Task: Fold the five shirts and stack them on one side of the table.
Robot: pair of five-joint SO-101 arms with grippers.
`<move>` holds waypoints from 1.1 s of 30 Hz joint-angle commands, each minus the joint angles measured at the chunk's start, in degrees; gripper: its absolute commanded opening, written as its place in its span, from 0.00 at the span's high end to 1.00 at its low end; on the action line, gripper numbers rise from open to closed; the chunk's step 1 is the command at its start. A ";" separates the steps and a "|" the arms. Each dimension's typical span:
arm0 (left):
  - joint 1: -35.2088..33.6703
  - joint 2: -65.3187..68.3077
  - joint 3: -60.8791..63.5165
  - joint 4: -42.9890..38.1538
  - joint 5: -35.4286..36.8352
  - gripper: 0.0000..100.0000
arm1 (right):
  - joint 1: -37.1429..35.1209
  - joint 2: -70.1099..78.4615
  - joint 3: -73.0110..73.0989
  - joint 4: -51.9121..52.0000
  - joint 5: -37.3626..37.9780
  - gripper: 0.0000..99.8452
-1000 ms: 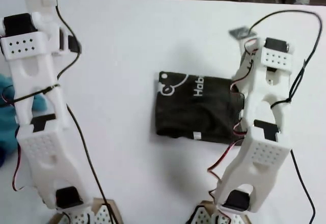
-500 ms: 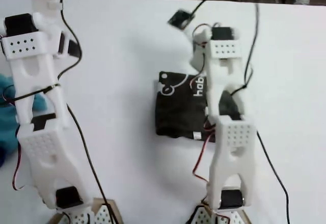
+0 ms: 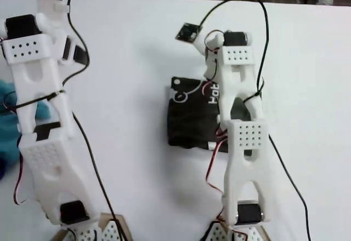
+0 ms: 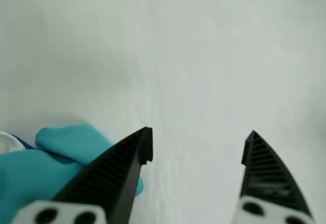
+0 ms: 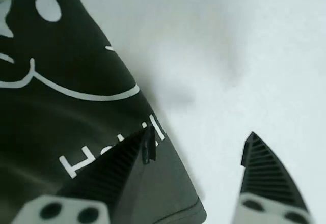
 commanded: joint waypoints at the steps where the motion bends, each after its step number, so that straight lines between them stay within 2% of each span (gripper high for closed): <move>1: 0.18 -0.62 -0.92 0.79 -0.09 0.70 | -0.40 -0.40 -3.96 2.24 3.43 0.72; 5: 0.18 -0.62 -0.92 0.79 -0.09 0.70 | -0.92 -0.31 -2.46 1.01 7.21 0.68; 21: 0.26 -0.62 -0.92 1.58 -0.09 0.70 | -2.15 2.68 11.16 -7.87 7.30 0.66; 25: 0.26 -0.70 -0.92 2.02 -0.09 0.70 | -2.15 3.74 8.62 -5.23 7.12 0.66; 29: 0.35 -0.70 -0.92 2.02 -0.18 0.70 | -3.03 3.82 8.62 2.77 7.47 0.66; 33: 0.35 -0.70 -1.45 2.02 -0.26 0.70 | -3.03 3.30 11.16 3.30 7.30 0.66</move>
